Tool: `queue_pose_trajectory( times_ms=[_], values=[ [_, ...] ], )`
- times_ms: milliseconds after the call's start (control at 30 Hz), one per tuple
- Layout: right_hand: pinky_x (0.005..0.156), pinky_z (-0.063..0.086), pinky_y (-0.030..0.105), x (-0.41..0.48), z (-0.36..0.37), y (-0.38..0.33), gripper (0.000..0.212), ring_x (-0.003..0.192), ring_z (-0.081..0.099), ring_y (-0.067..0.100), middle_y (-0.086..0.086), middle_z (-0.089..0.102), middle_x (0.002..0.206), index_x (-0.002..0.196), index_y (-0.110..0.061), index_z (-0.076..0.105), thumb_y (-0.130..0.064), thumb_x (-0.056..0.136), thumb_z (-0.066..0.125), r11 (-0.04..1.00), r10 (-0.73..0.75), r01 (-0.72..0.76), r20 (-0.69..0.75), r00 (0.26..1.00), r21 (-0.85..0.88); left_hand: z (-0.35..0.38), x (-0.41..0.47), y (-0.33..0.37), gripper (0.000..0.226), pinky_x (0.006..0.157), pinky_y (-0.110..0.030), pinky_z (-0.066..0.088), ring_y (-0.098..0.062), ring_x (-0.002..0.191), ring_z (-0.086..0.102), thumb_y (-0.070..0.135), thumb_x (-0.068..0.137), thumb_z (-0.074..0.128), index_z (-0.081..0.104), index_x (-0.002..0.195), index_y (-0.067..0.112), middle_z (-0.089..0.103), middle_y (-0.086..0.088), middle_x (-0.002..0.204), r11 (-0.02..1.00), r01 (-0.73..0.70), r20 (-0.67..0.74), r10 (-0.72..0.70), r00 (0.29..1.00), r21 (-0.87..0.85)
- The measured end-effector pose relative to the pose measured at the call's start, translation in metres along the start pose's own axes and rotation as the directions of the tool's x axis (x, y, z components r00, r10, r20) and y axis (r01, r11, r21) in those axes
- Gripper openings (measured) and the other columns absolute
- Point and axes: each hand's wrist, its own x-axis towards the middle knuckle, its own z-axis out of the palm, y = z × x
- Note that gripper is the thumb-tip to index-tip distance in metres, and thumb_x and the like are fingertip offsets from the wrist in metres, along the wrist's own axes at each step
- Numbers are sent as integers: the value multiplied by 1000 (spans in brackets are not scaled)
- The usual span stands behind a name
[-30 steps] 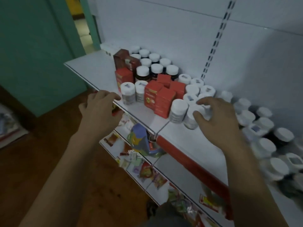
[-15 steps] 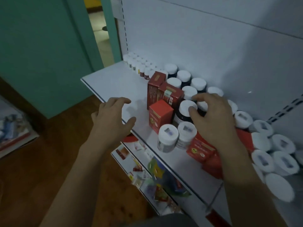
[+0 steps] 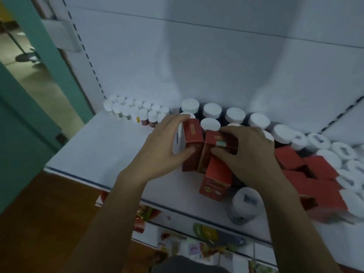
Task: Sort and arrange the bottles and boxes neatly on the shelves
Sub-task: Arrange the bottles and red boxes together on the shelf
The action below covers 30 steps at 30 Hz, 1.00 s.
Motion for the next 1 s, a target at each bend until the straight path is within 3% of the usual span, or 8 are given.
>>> queue_pose_trajectory(
  times_ms=[200,300,367,467,500,667,900,1000],
  values=[
    [94,35,48,-10,5,-16,52,124,46,27,-8,60,127,133,-34,59,-44,84,75,994,100,-100,-22,995,-39,2,8,-19,65,100,-10,35,4,120,48,41,82,78,49,139,29,51,15,132,983,-144,-21,143,990,-116],
    [99,43,50,-11,5,-26,51,119,53,24,-7,62,123,131,-30,60,-38,83,78,992,120,-116,-75,990,45,-10,0,-28,63,93,-3,34,7,117,49,35,82,82,51,136,28,54,12,128,975,-151,-96,137,986,-161],
    [97,47,40,-6,4,-31,50,112,57,19,-5,64,117,129,-25,61,-33,83,80,989,94,-81,-104,990,124,-26,-4,-37,63,92,-5,36,3,116,51,35,81,82,52,136,28,54,12,127,978,-128,-130,107,986,-166],
    [85,40,7,3,3,-41,49,97,55,-3,-16,60,106,128,-22,63,-29,83,81,978,46,-16,-140,989,206,-53,-11,-50,63,94,-7,38,4,118,50,37,78,82,53,134,31,53,14,129,986,-85,-142,64,988,-144],
    [85,41,6,5,3,-44,48,97,56,-6,-18,61,106,128,-22,63,-28,84,81,967,40,2,-159,986,253,-61,-14,-54,63,95,-8,38,5,118,49,37,78,82,54,134,31,53,14,129,990,-76,-145,58,988,-121],
    [88,56,40,4,-7,-46,41,102,64,11,-9,67,113,123,-26,64,-33,85,77,905,75,71,-321,944,420,-94,-28,-67,60,96,-29,47,2,113,53,34,76,84,58,130,32,51,17,125,999,12,-260,-24,965,-50],
    [78,47,13,-52,-64,-1,35,89,59,-4,-24,63,101,118,-25,62,-27,85,74,912,202,84,-616,761,403,-90,-19,17,52,95,-37,52,-2,117,59,57,75,74,58,123,42,59,15,127,984,-117,-341,64,938,-136],
    [76,49,20,-97,-95,41,37,85,56,-2,-24,60,98,121,-20,61,-27,86,73,916,274,21,-664,696,400,-65,-15,73,54,92,-37,54,-7,118,61,53,77,76,59,125,34,62,9,128,957,-218,-333,145,932,-192]
  ],
)
